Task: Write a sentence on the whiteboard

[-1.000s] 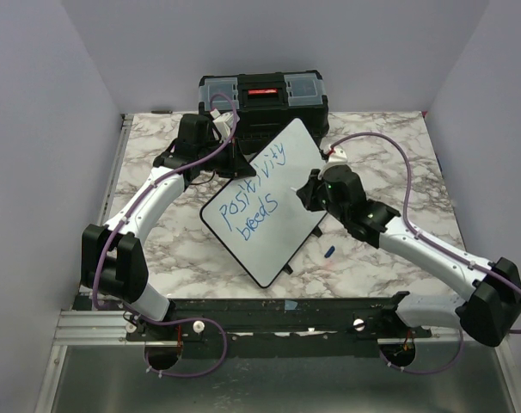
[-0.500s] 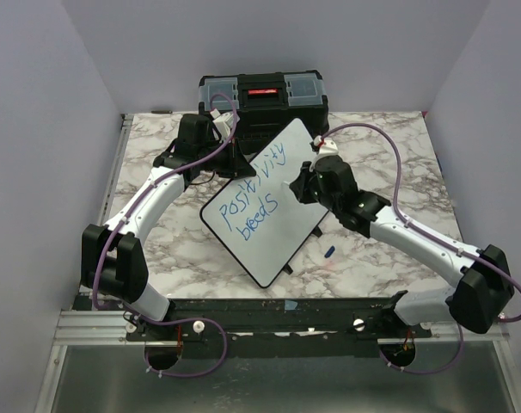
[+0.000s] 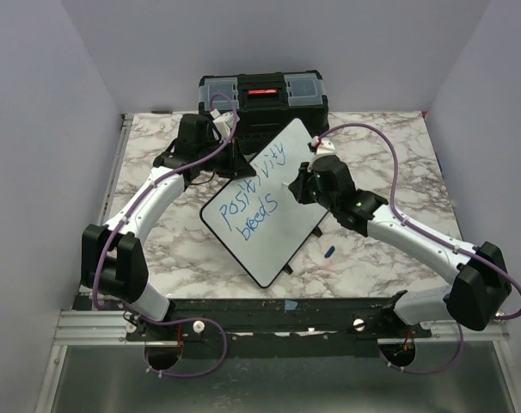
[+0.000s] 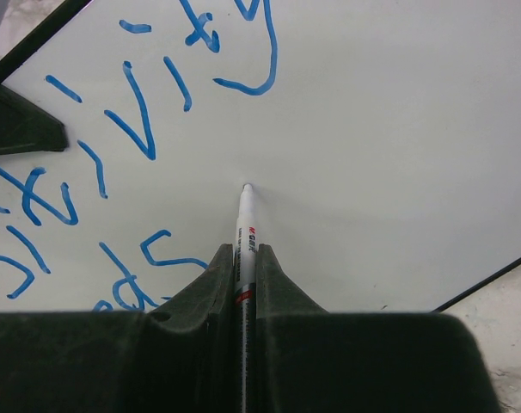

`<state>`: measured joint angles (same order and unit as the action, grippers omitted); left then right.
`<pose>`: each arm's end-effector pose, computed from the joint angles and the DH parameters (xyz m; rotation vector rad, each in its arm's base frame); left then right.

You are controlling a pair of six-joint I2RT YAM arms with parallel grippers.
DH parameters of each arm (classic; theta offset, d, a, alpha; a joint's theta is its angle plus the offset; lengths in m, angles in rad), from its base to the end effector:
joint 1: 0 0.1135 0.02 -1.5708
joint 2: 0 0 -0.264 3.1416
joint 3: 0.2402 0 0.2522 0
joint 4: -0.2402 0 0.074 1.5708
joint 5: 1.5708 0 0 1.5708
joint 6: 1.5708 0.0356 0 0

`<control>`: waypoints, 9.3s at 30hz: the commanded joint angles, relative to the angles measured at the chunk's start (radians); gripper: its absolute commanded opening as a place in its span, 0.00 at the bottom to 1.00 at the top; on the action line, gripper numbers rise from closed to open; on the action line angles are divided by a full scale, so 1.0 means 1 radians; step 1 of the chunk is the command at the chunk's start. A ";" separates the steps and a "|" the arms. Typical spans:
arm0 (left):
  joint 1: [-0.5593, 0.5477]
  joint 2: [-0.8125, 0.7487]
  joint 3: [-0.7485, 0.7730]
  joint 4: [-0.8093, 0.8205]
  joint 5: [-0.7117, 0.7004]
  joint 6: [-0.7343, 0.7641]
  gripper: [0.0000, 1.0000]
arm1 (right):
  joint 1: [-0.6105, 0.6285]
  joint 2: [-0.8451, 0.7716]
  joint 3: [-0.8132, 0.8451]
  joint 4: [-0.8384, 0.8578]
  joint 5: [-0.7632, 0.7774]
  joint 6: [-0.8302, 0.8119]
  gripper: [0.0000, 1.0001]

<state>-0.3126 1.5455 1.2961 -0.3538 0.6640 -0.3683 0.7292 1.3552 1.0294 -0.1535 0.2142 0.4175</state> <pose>0.3259 -0.1284 0.3172 0.3374 2.2119 -1.1018 0.2372 0.2018 0.2997 -0.1878 2.0664 0.4950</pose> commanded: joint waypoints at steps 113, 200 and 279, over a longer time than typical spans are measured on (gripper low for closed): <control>-0.016 -0.012 0.002 -0.016 -0.019 0.089 0.00 | 0.001 -0.073 -0.039 0.010 0.151 0.011 0.01; -0.016 -0.012 0.000 -0.018 -0.021 0.092 0.00 | -0.001 0.039 0.024 -0.038 0.115 -0.028 0.01; -0.017 -0.013 -0.001 -0.015 -0.014 0.094 0.00 | -0.103 0.091 0.117 -0.012 -0.041 -0.007 0.01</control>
<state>-0.3145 1.5436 1.2961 -0.3538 0.6651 -0.3641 0.6327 1.4334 1.1404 -0.1593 0.2024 0.4034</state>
